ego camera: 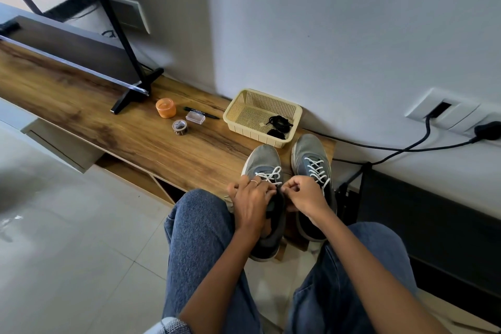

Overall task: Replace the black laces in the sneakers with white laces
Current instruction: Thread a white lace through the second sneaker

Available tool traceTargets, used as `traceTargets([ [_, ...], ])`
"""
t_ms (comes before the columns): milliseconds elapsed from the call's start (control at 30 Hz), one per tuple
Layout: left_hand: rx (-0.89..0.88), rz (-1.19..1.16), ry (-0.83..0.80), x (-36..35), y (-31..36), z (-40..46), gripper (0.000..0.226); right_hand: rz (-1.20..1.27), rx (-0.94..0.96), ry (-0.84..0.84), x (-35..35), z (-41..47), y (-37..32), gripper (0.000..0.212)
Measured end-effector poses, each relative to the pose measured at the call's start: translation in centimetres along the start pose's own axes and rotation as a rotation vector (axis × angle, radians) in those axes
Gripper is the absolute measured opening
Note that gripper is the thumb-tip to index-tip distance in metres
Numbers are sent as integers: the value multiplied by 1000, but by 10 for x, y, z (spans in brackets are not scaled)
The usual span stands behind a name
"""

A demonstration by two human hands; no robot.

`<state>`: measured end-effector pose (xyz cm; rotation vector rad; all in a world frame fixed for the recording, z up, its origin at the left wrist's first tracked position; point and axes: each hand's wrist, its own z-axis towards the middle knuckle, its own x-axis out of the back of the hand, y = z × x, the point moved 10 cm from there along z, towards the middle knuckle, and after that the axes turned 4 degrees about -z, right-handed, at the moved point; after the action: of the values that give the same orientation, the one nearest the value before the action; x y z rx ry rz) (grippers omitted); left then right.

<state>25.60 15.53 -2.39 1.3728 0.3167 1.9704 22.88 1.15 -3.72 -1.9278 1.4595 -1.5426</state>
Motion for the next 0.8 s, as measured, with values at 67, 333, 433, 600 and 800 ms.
traceTargets([
  [67,11,122,-75,-2,5,0,31,-118,6,12,1,1,-4,16],
  [333,168,154,-86,25,-9,-1,42,-27,-21,134,20,-7,0,20],
  [433,259,90,-62,30,-16,-4,52,17,17,194,33,-12,-5,23],
  [600,327,-51,-111,27,-21,-13,48,104,76,300,62,-23,-29,14],
  [800,393,-154,-148,22,-27,-15,54,406,45,306,80,-31,-34,22],
])
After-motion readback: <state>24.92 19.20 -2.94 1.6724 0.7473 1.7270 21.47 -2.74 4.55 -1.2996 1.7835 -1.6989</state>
